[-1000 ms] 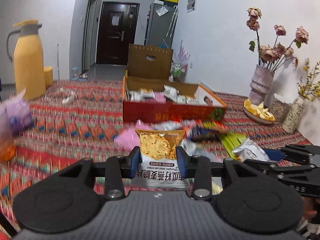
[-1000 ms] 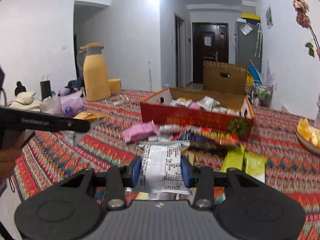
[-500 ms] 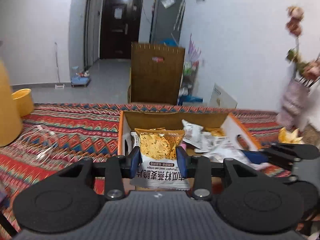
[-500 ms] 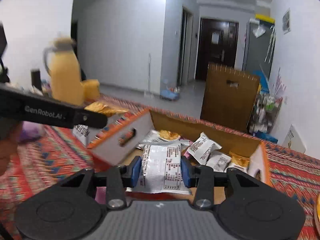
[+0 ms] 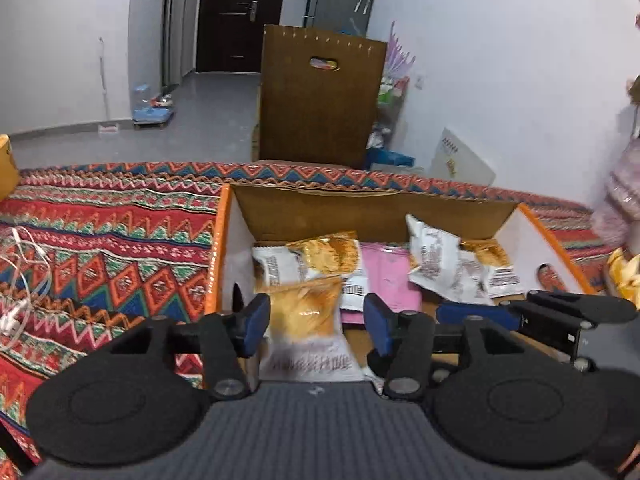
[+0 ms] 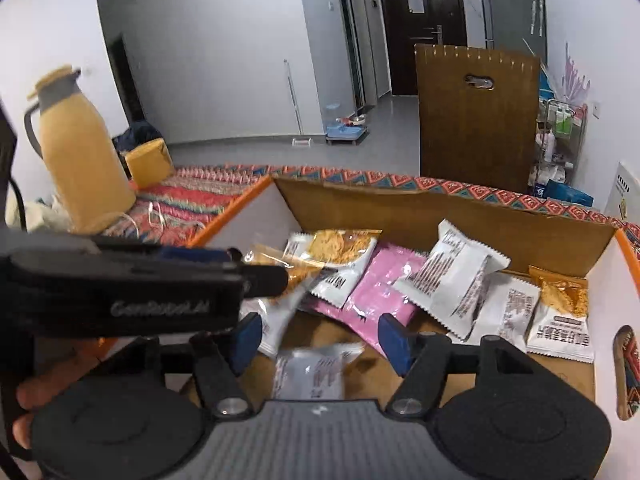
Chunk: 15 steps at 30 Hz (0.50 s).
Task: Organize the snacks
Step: 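Lower both packets into the red box and open both grippers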
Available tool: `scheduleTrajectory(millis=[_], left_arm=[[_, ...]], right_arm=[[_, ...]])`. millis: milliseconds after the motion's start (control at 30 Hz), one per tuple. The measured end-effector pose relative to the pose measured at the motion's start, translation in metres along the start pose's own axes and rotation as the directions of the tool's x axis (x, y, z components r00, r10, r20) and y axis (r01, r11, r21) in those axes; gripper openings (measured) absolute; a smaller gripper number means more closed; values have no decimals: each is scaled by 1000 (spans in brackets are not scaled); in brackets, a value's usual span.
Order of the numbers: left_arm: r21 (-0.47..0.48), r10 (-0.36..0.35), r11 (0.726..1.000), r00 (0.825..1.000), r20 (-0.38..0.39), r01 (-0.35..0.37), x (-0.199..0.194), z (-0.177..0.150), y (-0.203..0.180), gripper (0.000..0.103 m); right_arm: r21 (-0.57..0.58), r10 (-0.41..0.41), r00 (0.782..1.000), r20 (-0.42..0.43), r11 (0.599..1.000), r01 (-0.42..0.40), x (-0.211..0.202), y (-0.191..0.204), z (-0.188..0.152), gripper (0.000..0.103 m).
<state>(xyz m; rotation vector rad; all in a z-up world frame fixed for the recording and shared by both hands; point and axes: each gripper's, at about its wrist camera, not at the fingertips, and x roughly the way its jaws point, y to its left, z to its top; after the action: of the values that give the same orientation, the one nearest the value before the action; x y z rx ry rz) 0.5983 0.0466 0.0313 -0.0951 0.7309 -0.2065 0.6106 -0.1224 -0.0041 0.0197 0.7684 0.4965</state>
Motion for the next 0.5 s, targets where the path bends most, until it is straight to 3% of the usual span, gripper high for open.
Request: scheduleTrajectory(millis=[233, 333, 500], left_arm=[[26, 48, 998, 997, 64, -49, -45, 11, -1, 56], [32, 61, 997, 993, 96, -64, -81, 16, -2, 60], [89, 12, 996, 988, 154, -26, -151, 12, -15, 70]], right_arm=[[-40, -41, 998, 56, 998, 43, -46, 2, 13, 64], [-65, -46, 996, 71, 997, 51, -78, 5, 16, 72], [-96, -86, 988, 128, 991, 98, -149, 10, 14, 79]])
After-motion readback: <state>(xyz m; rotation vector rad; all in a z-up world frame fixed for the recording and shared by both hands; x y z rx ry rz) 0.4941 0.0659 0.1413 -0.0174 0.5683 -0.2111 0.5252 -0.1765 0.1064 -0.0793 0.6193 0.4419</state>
